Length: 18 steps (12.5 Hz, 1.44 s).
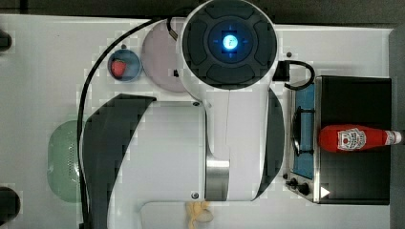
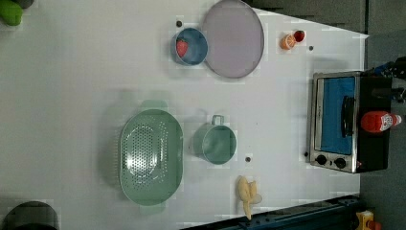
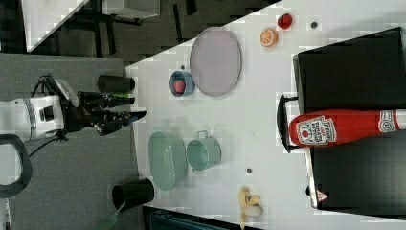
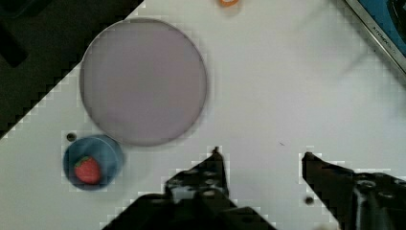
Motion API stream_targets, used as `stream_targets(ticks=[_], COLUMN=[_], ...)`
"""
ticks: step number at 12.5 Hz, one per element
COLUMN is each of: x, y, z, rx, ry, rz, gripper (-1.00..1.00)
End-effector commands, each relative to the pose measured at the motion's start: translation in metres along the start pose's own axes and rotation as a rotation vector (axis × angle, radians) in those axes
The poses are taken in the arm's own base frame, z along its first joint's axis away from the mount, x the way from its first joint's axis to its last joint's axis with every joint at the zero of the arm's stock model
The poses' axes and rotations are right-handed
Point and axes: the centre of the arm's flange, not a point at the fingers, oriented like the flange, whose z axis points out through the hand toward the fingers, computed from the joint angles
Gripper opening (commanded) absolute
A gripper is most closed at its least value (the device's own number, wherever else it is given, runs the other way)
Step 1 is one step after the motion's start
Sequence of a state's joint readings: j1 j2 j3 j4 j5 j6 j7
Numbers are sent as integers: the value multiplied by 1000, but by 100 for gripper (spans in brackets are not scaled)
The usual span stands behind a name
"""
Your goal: Pick Ketchup from oven and place it on table.
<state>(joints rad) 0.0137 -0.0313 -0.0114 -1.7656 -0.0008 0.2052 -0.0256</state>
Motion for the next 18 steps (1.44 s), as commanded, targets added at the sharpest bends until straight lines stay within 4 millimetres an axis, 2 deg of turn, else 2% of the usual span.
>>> stream_targets(ticks=[1, 3, 6, 9, 13, 18], x=[-51, -47, -16, 27, 77, 132], y=[114, 118, 141, 185, 247, 298], z=[-54, -54, -53, -42, -7, 47], rx=[6, 12, 60, 94, 86, 63], ry=[-35, -30, 6, 26, 5, 63], rz=[115, 125, 199, 316, 469, 607], gripper=[59, 99, 100, 100, 100, 100])
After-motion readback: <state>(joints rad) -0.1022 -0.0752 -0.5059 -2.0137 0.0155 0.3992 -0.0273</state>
